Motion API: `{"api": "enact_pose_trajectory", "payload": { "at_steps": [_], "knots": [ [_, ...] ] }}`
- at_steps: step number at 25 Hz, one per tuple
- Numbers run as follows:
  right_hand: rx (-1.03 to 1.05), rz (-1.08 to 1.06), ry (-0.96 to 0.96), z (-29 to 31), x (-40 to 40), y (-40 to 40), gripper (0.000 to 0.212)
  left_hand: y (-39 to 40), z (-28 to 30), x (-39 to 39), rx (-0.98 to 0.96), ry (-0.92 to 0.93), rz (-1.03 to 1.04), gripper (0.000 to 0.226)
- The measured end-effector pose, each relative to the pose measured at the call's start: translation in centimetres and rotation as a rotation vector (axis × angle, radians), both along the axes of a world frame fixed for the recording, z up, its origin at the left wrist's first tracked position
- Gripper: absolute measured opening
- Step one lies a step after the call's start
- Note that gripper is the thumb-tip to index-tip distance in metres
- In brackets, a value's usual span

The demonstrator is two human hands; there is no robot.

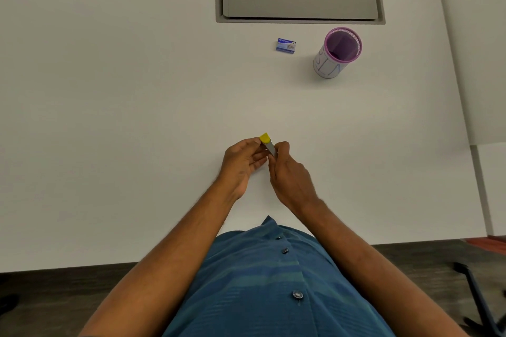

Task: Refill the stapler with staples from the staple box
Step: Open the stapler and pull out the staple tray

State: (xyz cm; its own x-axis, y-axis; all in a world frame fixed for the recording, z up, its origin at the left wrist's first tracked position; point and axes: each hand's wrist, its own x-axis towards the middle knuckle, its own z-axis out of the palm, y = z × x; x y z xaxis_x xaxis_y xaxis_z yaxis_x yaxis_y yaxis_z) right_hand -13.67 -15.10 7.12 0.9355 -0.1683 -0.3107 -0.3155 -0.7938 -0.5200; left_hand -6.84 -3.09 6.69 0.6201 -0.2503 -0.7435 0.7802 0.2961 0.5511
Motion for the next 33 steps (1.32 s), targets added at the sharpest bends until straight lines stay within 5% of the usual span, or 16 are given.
{"api": "enact_pose_trajectory", "payload": {
  "at_steps": [9,20,25,33],
  "knots": [
    [0.065,-0.035,-0.013,-0.4,-0.3,0.5,0.014,0.4,-0.1,0.9,0.172,-0.173,-0.084,0.011],
    [-0.079,-0.018,-0.027,-0.6,0.0,0.2,0.027,0.6,-0.2,2.3,0.166,-0.152,-0.089,0.012],
    [0.09,-0.031,0.008,-0.7,-0.1,0.3,0.02,0.3,-0.3,2.4,0.232,-0.235,-0.184,0.011],
    [0.048,-0.006,0.068,-0.6,0.4,0.4,0.025,-0.5,-0.5,1.9,0.298,-0.318,-0.131,0.011]
  ]
}}
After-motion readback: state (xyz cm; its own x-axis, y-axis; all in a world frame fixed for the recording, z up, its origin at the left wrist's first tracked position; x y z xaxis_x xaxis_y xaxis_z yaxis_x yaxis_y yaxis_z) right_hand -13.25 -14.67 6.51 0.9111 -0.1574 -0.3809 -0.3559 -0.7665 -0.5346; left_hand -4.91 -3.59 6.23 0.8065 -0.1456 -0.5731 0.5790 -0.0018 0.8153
